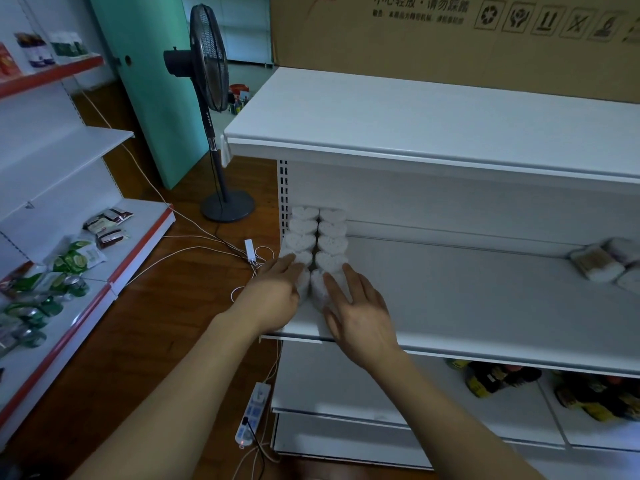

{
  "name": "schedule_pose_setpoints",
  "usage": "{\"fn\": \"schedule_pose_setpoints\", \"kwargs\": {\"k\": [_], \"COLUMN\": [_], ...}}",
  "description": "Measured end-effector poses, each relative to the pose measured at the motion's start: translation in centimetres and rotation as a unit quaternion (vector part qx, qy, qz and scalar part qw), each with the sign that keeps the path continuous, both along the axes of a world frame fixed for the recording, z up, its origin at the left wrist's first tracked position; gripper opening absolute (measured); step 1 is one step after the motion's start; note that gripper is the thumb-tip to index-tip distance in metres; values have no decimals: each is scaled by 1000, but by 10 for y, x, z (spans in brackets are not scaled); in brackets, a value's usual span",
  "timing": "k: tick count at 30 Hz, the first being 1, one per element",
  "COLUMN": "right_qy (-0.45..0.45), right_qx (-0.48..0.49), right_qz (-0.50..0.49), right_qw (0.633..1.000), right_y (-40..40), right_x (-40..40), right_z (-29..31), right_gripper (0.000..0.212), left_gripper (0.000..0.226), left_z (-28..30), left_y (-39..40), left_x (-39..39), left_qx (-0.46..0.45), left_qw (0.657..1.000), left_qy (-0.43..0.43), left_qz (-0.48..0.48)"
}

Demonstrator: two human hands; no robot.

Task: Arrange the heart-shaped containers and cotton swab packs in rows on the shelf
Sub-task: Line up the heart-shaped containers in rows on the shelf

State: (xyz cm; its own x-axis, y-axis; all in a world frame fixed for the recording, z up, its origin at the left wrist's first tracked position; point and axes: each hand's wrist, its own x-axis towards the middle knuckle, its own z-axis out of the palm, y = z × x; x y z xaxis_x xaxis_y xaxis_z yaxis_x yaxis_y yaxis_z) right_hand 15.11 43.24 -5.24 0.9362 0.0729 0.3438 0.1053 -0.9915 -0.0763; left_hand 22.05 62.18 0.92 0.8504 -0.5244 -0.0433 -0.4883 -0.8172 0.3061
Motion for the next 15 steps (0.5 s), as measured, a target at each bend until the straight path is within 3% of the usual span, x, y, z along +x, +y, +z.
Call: {"fn": "schedule_pose_setpoints", "kwargs": {"k": [3, 6, 9, 15], "right_qy": [13, 11, 0, -33], "right_qx": [6, 1, 6, 8], "right_qz": [11, 8, -26, -83], "right_qw": [1000, 1000, 1000, 996], "right_y": [-3, -11, -34, -125], "right_x": [-5, -8, -15, -46], "right_z": [7, 19, 31, 42], "right_gripper": [71, 69, 68, 65], "left_gripper": [64, 65, 63, 60], "left_z": [10, 20, 23, 23], "left_y": [-6, -25, -57, -152], "left_x": [-1, -2, -7, -35], "left_qx": [6, -25, -43, -69], "left_qw": [999, 997, 995, 994], "left_qy": [19, -36, -85, -87], "left_qz": [36, 57, 40, 7]}}
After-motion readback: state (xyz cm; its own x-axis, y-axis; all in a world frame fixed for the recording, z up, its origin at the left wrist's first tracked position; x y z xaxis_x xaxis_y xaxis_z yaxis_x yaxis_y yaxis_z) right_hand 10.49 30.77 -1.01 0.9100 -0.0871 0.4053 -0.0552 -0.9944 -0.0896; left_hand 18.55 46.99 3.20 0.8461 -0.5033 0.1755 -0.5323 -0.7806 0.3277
